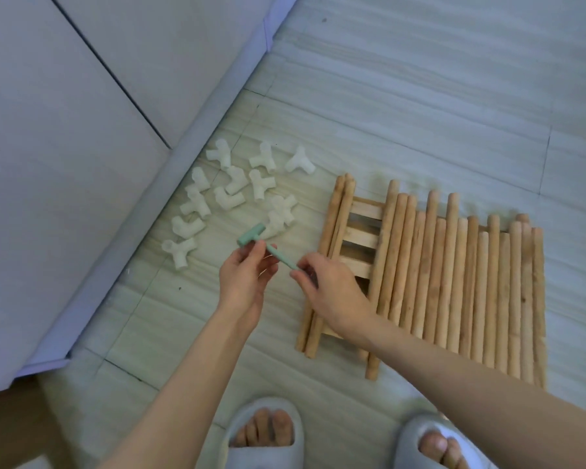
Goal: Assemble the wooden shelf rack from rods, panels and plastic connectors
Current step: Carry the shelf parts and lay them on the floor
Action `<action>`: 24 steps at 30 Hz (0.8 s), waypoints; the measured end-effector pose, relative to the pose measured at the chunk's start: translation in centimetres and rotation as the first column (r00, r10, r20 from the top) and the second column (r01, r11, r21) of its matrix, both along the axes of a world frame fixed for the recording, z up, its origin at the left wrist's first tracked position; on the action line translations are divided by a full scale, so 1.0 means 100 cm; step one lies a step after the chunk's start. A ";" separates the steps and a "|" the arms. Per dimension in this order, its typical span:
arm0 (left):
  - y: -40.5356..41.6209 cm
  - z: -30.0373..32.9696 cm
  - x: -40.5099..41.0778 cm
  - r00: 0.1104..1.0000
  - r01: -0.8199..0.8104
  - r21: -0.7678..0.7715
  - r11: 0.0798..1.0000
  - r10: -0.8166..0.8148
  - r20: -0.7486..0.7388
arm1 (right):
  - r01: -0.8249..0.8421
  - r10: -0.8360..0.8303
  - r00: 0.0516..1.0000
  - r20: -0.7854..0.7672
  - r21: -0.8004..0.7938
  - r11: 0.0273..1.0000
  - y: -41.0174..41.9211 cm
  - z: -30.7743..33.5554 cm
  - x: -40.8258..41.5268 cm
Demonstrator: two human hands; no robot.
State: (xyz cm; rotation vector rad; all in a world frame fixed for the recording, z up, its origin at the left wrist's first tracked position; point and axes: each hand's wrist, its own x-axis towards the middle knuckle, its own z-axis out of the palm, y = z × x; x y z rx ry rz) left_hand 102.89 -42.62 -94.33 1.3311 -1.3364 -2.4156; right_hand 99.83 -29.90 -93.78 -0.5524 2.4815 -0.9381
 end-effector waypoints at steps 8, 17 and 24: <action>-0.086 -0.033 0.041 0.860 -0.365 -0.209 0.907 0.414 0.298 | -0.082 0.128 0.974 -0.186 0.235 0.968 -0.022 -0.019 -0.015; -0.116 -0.057 0.004 0.845 -0.381 -0.140 0.914 0.405 0.349 | -0.034 0.064 0.994 -0.091 0.297 0.954 0.018 -0.030 -0.036; -0.099 -0.050 -0.054 0.935 -0.249 -0.071 0.966 0.259 0.241 | -0.038 0.061 0.995 -0.080 0.256 0.966 0.022 -0.035 -0.036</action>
